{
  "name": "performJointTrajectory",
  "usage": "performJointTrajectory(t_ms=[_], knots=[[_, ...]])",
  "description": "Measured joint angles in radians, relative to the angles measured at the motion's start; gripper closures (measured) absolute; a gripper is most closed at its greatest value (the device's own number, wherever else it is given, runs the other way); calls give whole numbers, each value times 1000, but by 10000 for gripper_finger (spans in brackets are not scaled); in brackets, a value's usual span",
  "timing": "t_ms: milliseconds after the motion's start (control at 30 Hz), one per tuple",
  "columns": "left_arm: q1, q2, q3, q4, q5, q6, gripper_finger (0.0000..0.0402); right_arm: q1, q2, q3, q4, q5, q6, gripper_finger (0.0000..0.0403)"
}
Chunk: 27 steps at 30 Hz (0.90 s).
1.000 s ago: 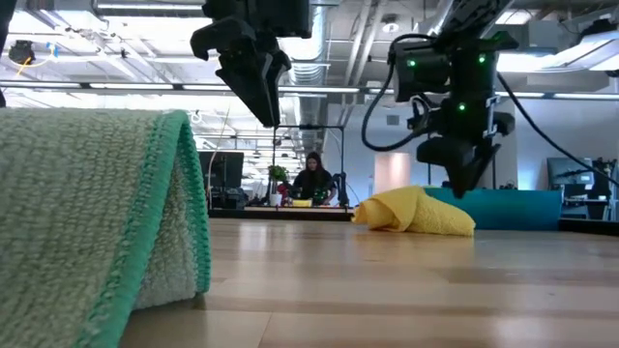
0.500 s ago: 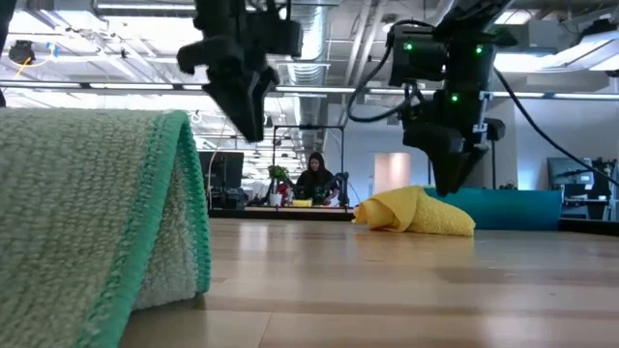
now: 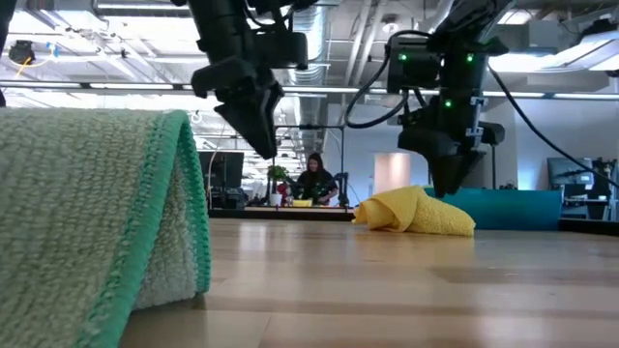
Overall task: Fold microfiber towels
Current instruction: Put the yellow microfiber towel into the blue bin
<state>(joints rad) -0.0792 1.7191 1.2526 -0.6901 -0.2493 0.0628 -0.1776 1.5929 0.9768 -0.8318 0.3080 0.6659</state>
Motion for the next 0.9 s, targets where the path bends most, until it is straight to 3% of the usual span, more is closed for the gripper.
performJointTrajectory(t_ms=[267, 533, 733, 900], knots=[[-2, 0, 0, 92, -47, 43, 260, 49, 0, -78, 60, 1, 22, 235], [0, 0, 0, 108, -47, 48, 260, -4, 0, -154, 181, 19, 7, 235], [0, 0, 0, 107, -47, 48, 260, -43, 0, -209, 214, -29, 8, 235], [0, 0, 0, 106, -47, 48, 260, 6, -3, -218, 215, -60, 24, 235]])
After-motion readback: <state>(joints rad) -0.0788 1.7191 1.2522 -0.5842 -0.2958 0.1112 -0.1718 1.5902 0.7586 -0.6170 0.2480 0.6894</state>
